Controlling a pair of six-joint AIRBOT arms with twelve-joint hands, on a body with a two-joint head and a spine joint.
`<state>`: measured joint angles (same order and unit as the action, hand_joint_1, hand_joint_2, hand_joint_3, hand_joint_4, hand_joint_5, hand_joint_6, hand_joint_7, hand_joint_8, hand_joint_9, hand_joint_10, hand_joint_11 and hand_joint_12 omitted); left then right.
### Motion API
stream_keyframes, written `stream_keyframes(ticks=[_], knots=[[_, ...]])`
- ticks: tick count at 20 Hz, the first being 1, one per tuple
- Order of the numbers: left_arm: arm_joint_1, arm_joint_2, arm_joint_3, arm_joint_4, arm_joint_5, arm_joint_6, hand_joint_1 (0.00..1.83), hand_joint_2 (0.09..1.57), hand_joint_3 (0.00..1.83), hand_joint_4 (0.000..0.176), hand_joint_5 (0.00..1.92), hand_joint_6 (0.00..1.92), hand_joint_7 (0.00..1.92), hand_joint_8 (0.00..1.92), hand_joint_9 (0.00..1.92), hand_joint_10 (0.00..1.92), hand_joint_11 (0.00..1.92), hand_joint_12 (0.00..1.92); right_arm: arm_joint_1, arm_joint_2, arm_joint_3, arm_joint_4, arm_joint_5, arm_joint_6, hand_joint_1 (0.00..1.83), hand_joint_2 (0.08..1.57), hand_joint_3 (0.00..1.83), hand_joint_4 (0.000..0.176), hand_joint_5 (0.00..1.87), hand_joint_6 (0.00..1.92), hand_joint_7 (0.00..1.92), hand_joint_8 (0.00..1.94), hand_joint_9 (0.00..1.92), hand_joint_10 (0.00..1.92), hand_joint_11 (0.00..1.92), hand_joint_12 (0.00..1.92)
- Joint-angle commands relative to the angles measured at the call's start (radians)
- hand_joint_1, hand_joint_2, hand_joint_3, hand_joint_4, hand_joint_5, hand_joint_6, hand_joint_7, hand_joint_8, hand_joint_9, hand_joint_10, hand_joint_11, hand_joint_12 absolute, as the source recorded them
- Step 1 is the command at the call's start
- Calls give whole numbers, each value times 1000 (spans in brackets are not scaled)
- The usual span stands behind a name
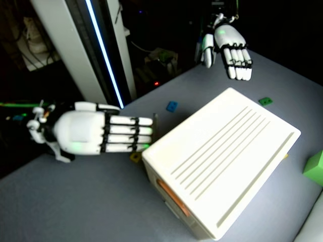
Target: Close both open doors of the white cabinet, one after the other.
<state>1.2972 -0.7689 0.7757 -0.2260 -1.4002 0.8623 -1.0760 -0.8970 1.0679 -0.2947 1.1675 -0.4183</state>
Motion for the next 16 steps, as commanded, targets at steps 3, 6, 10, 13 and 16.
stream_keyframes(ticks=[3, 6, 10, 13, 16], knots=[[-4, 4, 0, 1, -128, -3, 0, 1571, 114, 0, 111, 0, 118, 1, 151, 1, 0, 585, 33, -16, 11, 6, 99, 14, 0, 1521, 3, 0, 0, 0, 0, 0, 0, 0, 0, 0], [-4, 4, 1, 1, -127, -3, 0, 1571, 126, 0, 108, 0, 124, 2, 169, 5, 0, 600, 62, -29, 19, -10, 89, 14, 0, 1547, 13, 0, 0, 0, 0, 0, 0, 0, 4, 2], [-4, 4, 2, 2, -125, -3, 0, 1571, 130, 0, 94, 0, 114, 0, 154, 0, 0, 607, 100, -50, 36, -19, 80, 14, 0, 1539, 5, 0, 0, 0, 0, 0, 0, 0, 0, 0], [-5, 4, 2, 5, -122, -3, 0, 1571, 121, 0, 99, 2, 118, 3, 153, 3, 0, 599, 112, -57, 41, -21, 79, 14, 0, 1546, 7, 0, 0, 0, 0, 0, 0, 0, 0, 0], [-4, 4, 1, 5, -123, -3, 0, 1571, 115, 0, 103, 2, 119, 1, 155, 2, 0, 582, 112, -56, 42, -20, 79, 20, 0, 1543, 4, 0, 0, 0, 0, 0, 0, 0, 0, 0]])
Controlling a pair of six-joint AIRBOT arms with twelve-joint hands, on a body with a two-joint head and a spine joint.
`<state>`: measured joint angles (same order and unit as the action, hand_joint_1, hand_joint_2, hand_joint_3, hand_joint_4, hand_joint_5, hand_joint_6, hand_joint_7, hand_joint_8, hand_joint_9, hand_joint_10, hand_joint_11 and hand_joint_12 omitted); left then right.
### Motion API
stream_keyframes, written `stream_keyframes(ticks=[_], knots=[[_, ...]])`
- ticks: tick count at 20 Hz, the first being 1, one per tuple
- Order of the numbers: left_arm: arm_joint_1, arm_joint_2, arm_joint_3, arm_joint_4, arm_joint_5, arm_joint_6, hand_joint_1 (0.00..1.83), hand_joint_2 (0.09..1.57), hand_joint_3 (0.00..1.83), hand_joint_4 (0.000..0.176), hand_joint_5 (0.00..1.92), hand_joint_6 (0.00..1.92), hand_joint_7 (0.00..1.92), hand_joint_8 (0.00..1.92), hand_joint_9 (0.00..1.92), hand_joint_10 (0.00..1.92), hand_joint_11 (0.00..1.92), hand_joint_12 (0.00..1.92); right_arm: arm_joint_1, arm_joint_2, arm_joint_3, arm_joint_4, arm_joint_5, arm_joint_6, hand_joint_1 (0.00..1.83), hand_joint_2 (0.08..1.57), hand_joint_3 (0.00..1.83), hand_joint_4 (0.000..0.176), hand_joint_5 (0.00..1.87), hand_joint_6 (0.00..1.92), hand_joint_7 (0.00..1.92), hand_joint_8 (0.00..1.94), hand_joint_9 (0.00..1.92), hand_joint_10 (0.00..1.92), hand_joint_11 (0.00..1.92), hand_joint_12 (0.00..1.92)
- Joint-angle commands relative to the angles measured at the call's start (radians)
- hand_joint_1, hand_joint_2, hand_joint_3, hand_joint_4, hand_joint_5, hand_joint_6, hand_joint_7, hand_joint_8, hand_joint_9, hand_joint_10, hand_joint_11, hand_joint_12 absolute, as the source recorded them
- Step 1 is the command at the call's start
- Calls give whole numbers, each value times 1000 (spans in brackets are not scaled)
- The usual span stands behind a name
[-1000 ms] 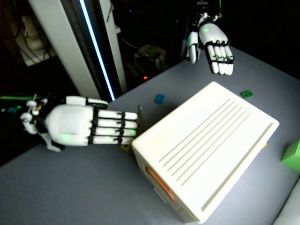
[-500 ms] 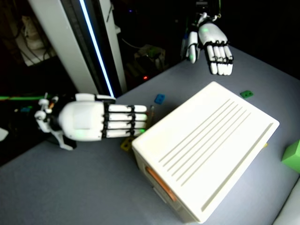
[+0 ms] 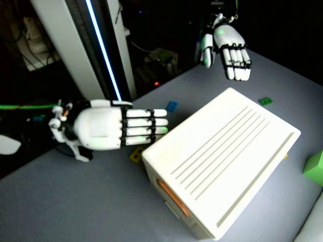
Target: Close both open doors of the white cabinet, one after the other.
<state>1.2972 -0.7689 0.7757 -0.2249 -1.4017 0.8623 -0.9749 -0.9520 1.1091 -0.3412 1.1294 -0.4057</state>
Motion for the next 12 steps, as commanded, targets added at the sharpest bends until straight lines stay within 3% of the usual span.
stream_keyframes(ticks=[1, 6, 12], knots=[[-2, 4, 1, 3, -121, -3, 0, 1571, 127, 0, 102, 1, 115, 0, 149, 0, 0, 587, 11, -1, 4, 31, 116, 9, 0, 1539, 2, 0, 0, 0, 0, 0, 0, 0, 0, 0], [-1, 4, 1, 3, -128, -4, 0, 1571, 109, 0, 92, 0, 104, 1, 144, 3, 0, 563, 9, -3, 5, 22, 114, 37, 0, 1547, 4, 0, 0, 0, 0, 0, 0, 0, 0, 0], [0, -2, 7, -4, -136, -3, 0, 1571, 131, 0, 107, 1, 102, 0, 123, 0, 0, 610, -96, 62, -8, 100, 142, 92, 0, 1545, 2, 0, 0, 0, 0, 0, 0, 0, 1, 0]])
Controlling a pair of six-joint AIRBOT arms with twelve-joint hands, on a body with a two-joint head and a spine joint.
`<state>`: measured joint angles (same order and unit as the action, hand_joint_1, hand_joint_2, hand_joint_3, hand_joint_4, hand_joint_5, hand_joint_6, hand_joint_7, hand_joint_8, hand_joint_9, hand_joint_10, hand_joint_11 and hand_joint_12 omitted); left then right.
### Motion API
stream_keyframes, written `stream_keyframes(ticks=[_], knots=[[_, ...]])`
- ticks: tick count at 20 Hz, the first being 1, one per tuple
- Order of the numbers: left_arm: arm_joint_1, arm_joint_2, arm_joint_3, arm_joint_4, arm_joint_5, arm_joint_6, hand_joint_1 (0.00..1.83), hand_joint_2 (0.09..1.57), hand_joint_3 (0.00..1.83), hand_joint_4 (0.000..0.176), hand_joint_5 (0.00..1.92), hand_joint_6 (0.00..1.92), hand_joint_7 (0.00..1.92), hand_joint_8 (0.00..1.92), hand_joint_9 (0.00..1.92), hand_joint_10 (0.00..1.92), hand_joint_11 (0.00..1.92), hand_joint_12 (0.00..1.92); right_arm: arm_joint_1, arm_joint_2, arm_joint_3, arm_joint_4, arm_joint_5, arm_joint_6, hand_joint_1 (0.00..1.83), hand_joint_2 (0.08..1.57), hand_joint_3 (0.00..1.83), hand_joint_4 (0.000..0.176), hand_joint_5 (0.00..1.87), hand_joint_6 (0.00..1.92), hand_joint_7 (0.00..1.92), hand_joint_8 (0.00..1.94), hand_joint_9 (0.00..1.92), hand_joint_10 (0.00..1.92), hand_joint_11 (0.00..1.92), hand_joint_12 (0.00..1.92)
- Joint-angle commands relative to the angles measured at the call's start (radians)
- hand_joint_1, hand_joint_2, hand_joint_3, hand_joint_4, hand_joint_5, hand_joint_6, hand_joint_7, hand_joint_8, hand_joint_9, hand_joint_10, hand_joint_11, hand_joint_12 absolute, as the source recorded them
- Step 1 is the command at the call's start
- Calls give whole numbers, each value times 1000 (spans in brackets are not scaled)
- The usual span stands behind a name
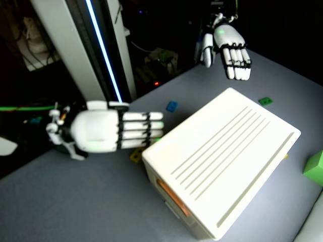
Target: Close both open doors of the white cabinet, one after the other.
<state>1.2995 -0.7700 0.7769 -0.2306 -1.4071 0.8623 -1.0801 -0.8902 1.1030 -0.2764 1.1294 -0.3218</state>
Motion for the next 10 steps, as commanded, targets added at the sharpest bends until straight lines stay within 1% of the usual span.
stream_keyframes(ticks=[1, 2, 3, 4, 5, 6, 7, 8, 9, 10], knots=[[-3, -1, 7, -4, -134, -3, 0, 1571, 135, 0, 106, 1, 97, 0, 116, 0, 0, 609, -1, 12, -1, 54, 157, 17, 0, 1546, 2, 0, 0, 0, 0, 0, 0, 0, 0, 0], [-3, -8, 11, -14, -140, -2, 0, 1571, 115, 0, 119, 4, 93, 0, 101, 0, 0, 615, -19, 22, 4, 83, 185, 30, 0, 1526, 0, 0, 25, 10, 26, 10, 13, 5, 30, 12], [-6, -21, 19, -32, -149, -2, 0, 1565, 82, 0, 79, 5, 46, 6, 49, 3, 0, 474, -50, 37, 9, 132, 230, 35, 0, 1486, 0, 0, 57, 6, 60, 6, 49, 5, 86, 22], [-12, -26, 25, -40, -154, -2, 0, 1570, 60, 0, 75, 4, 47, 7, 51, 5, 0, 505, -64, 45, 10, 160, 253, 35, 0, 1477, 0, 0, 76, 10, 77, 8, 74, 11, 124, 33], [-24, -33, 34, -49, -163, -2, 0, 1567, 38, 0, 70, 1, 35, 1, 47, 2, 0, 493, -88, 55, 12, 206, 299, 35, 0, 1477, 0, 0, 90, 12, 86, 8, 90, 14, 140, 36], [-35, -37, 40, -57, -176, 3, 0, 1566, 24, 0, 92, 6, 30, 0, 47, 1, 0, 464, -101, 60, 14, 234, 329, 35, 0, 1476, 0, 0, 57, 2, 41, 1, 41, 2, 69, 8], [-47, -44, 45, -67, -191, 13, 0, 1570, 39, 0, 74, 3, 12, 1, 31, 1, 0, 410, -113, 62, 17, 268, 369, 35, 0, 1484, 1, 0, 51, 0, 34, 1, 40, 4, 86, 15], [-55, -49, 51, -74, -208, 15, 0, 1571, 32, 0, 44, 9, 2, 0, 12, 4, 0, 296, -118, 62, 19, 296, 404, 35, 0, 1469, 0, 26, 47, 0, 31, 0, 37, 3, 85, 15], [-60, -53, 55, -80, -220, 15, 0, 1571, 24, 0, 23, 2, 13, 3, 20, 6, 0, 227, -121, 62, 21, 312, 428, 35, 7, 1498, 6, 0, 69, 9, 40, 4, 49, 7, 93, 17], [-63, -56, 59, -86, -236, 15, 0, 1571, 64, 0, 10, 1, 4, 1, 8, 3, 0, 162, -121, 62, 22, 331, 461, 35, 50, 1524, 6, 0, 78, 6, 48, 3, 57, 5, 94, 12]])
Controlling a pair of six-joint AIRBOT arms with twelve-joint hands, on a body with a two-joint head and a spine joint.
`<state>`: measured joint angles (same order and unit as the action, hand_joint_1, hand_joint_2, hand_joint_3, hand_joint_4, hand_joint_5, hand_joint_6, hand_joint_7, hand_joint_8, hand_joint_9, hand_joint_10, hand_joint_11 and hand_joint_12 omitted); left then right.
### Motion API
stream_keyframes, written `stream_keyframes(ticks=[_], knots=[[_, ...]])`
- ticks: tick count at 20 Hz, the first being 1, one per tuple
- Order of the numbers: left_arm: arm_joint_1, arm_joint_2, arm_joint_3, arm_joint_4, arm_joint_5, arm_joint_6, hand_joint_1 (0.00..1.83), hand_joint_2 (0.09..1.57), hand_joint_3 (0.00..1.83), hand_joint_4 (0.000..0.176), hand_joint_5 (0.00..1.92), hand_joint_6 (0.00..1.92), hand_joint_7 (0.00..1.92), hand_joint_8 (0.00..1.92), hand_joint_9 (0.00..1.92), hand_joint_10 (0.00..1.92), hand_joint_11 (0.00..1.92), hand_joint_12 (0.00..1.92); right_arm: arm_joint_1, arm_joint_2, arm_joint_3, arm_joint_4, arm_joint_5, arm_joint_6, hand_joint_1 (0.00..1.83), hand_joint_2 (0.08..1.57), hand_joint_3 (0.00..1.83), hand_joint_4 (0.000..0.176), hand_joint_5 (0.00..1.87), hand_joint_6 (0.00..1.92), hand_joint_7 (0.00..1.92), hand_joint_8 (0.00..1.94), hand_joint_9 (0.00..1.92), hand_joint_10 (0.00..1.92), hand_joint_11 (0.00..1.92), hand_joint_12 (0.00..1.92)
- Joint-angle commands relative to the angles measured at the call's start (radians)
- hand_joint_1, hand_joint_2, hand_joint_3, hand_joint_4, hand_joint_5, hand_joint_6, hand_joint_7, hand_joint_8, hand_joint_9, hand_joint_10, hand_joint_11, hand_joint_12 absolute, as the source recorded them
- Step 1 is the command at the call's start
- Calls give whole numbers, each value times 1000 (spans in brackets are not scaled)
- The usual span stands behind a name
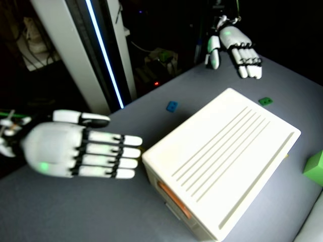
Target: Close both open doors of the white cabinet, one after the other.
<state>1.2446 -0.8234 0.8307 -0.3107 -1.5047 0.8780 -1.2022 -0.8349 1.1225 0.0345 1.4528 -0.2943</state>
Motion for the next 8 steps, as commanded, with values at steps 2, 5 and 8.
stream_keyframes(ticks=[2, 5, 8], knots=[[-13, -1, 11, -15, -167, -1, 0, 1571, 109, 0, 9, 1, 0, 0, 1, 0, 0, 96, 1, 6, 6, 46, 194, 4, 122, 1523, 0, 0, 62, 3, 12, 3, 6, 0, 24, 0], [-25, 3, 17, -20, -225, -1, 0, 1497, 38, 0, 1, 0, 0, 0, 0, 0, 0, 0, 1, 0, 6, 96, 266, -27, 221, 1499, 0, 25, 114, 16, 29, 6, 0, 0, 0, 0], [-65, 2, 37, -13, -225, -15, 0, 1527, 47, 0, 0, 0, 0, 0, 0, 0, 0, 0, 6, -5, 14, 145, 309, -36, 294, 1482, 0, 41, 119, 4, 5, 0, 0, 0, 0, 0]])
